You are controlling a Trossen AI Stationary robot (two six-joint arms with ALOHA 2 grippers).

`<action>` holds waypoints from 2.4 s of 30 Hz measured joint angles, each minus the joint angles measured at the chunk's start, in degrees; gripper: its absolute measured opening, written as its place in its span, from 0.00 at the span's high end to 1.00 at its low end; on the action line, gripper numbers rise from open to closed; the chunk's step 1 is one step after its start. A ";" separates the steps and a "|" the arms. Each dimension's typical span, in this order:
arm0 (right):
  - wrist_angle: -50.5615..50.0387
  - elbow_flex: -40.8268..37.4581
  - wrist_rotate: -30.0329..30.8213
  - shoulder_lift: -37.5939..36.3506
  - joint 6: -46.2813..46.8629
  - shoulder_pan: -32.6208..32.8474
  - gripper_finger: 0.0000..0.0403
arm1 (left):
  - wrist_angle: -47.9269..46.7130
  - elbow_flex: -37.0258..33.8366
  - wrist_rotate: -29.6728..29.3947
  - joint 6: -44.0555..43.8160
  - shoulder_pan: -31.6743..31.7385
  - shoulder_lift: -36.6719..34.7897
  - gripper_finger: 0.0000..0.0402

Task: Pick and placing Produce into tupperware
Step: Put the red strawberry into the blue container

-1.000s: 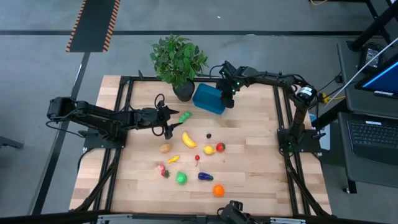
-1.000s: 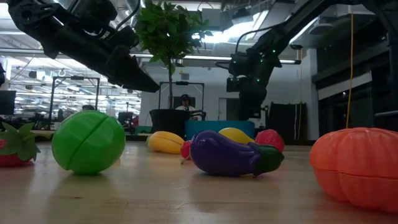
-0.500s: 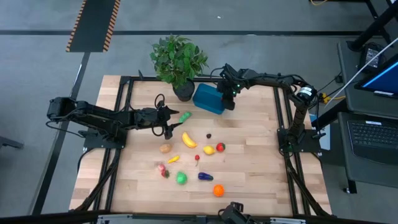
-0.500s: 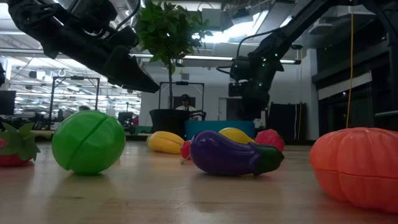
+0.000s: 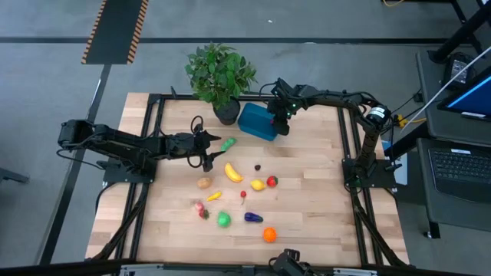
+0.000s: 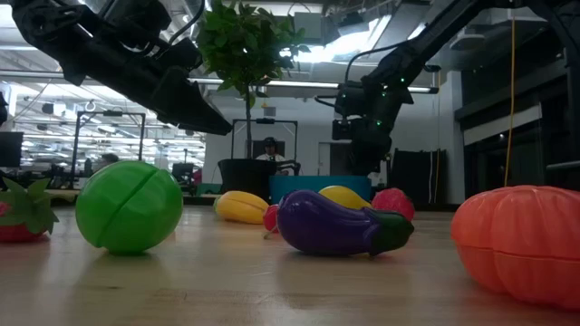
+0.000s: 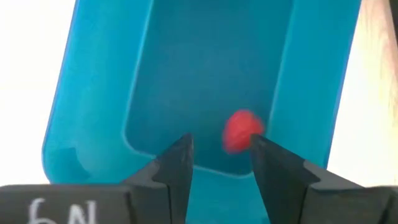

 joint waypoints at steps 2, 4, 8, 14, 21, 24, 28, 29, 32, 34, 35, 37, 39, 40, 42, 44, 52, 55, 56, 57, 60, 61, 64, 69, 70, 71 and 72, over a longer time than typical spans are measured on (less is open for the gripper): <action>0.08 0.00 0.00 0.00 0.00 0.00 0.60 | 0.00 0.00 0.00 0.00 0.00 0.00 0.34; -0.05 0.10 0.00 -0.08 0.19 0.00 0.61 | 0.00 0.00 0.00 0.00 0.01 0.00 0.34; -0.31 0.55 -0.33 -1.84 1.09 0.24 0.61 | 0.00 0.00 0.00 0.23 0.01 0.00 0.34; -2.06 0.14 -4.45 -7.14 1.20 0.88 0.62 | 0.14 0.00 0.00 1.46 0.00 0.00 0.34; 2.84 -8.90 -8.86 -15.68 4.36 1.08 0.62 | -1.73 0.00 0.00 0.41 -0.20 -3.32 0.34; 6.28 -14.91 -8.90 -21.51 6.58 1.09 0.62 | -4.50 0.00 -0.01 -1.04 -0.22 -7.46 0.34; 13.65 -23.52 -8.90 -31.25 10.39 1.25 0.62 | -5.22 -0.04 -0.11 -0.64 -0.80 -13.08 0.34; 15.86 -25.68 -8.91 -33.72 11.02 1.53 0.62 | -5.58 -0.04 -0.05 -0.16 -1.12 -14.35 0.34; 22.31 -31.80 -8.89 -40.96 13.12 2.71 0.62 | -8.00 -0.04 -0.07 0.37 -2.27 -17.82 0.34; 26.34 -35.23 -8.96 -45.33 14.16 3.90 0.62 | -8.87 -0.47 -0.30 -0.01 -3.14 -19.47 0.34; 28.04 -36.88 -8.95 -47.46 14.90 4.60 0.62 | -8.78 -1.01 -0.44 -0.09 -3.71 -20.12 0.34; 30.98 -39.71 -8.92 -51.11 15.71 6.15 0.62 | -7.98 -2.58 -0.72 -0.22 -4.86 -21.04 0.34; 33.21 -42.04 -8.94 -54.44 16.61 7.88 0.62 | -6.71 -4.15 -1.92 -0.76 -6.05 -21.79 0.34; 33.82 -42.97 -8.94 -56.02 16.71 8.78 0.62 | -6.15 -4.93 -2.77 -1.22 -6.66 -22.15 0.34; 34.88 -44.63 -8.94 -58.76 16.77 10.81 0.62 | -5.47 -6.70 -3.90 -2.01 -7.97 -22.98 0.34; 35.36 -45.98 -8.96 -60.97 17.49 12.73 0.62 | -4.47 -8.50 -4.00 -3.21 -9.39 -23.85 0.34; 39.80 -50.27 -8.95 -62.74 21.25 17.31 0.62 | -1.71 -11.44 -8.76 -3.69 -12.61 -26.14 0.34; 41.20 -51.34 -8.92 -61.89 21.11 17.55 0.62 | -1.74 -11.47 -8.32 -4.67 -12.63 -26.14 0.34; 41.22 -51.39 -8.92 -61.50 21.07 17.55 0.62 | -1.86 -11.47 -7.86 -4.96 -12.63 -26.12 0.34; 41.20 -51.40 -8.92 -61.10 21.05 17.53 0.62 | -2.03 -11.47 -7.65 -5.03 -12.63 -26.12 0.34; 42.04 -51.43 -8.90 -60.14 21.31 17.53 0.62 | -2.69 -11.46 -7.61 -5.07 -12.63 -26.12 0.34; 42.29 -51.43 -8.90 -59.95 21.29 17.53 0.62 | -2.88 -11.47 -7.58 -5.07 -12.63 -26.12 0.34; 42.20 -51.43 -8.90 -59.89 21.46 17.53 0.62 | -3.30 -11.46 -7.56 -5.07 -12.61 -26.12 0.34; 43.32 -51.43 -8.90 -59.82 23.08 17.51 0.62 | -3.30 -11.47 -7.56 -5.07 -12.55 -26.12 0.34; 43.44 -51.43 -8.90 -59.82 23.15 17.51 0.62 | -3.30 -11.47 -7.56 -5.07 -12.55 -26.12 0.34; 43.40 -51.43 -8.90 -59.82 23.41 17.51 0.62 | -3.30 -11.47 -7.54 -5.07 -12.55 -26.12 0.34; 43.35 -51.43 -8.90 -59.80 24.11 17.53 0.62 | -3.30 -11.47 -7.54 -5.07 -12.55 -26.12 0.34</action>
